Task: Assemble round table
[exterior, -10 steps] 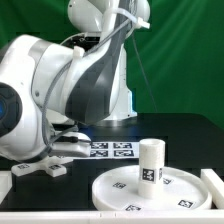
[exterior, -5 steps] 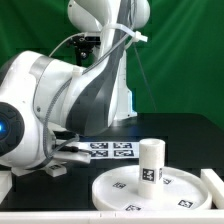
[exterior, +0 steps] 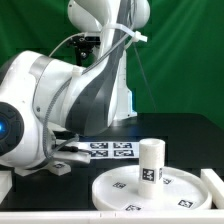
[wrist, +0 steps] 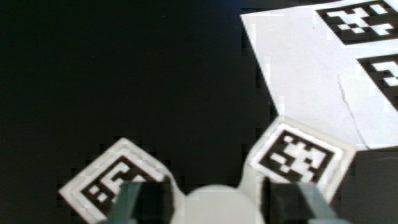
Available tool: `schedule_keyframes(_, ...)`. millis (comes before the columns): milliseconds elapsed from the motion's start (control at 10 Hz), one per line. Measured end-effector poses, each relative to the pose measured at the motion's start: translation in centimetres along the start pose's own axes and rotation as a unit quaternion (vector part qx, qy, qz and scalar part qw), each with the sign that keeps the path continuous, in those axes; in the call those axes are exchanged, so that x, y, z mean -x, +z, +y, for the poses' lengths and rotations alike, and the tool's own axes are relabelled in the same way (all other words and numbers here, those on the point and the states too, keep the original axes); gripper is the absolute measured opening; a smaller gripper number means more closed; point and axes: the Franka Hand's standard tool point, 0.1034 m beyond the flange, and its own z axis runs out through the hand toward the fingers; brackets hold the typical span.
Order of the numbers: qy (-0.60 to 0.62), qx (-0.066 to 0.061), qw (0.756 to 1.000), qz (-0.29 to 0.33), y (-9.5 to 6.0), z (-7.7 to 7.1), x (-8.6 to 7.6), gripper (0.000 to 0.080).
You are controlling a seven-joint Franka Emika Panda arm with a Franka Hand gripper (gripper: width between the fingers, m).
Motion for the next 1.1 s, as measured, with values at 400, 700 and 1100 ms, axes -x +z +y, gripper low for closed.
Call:
schedule_keyframes(400, -0.003, 0.002, 1.000, 0.004, -0.4, -0.1, 0.2, 0.0216)
schedule_keyframes(700, -0.016, -0.016, 0.999, 0.047, -4.9, -1.0, 3.6, 0.0216)
schedule_keyframes(1100, -0.030, -0.010, 0.981, 0.193, -6.5, -0.5, 3.6, 0.0216)
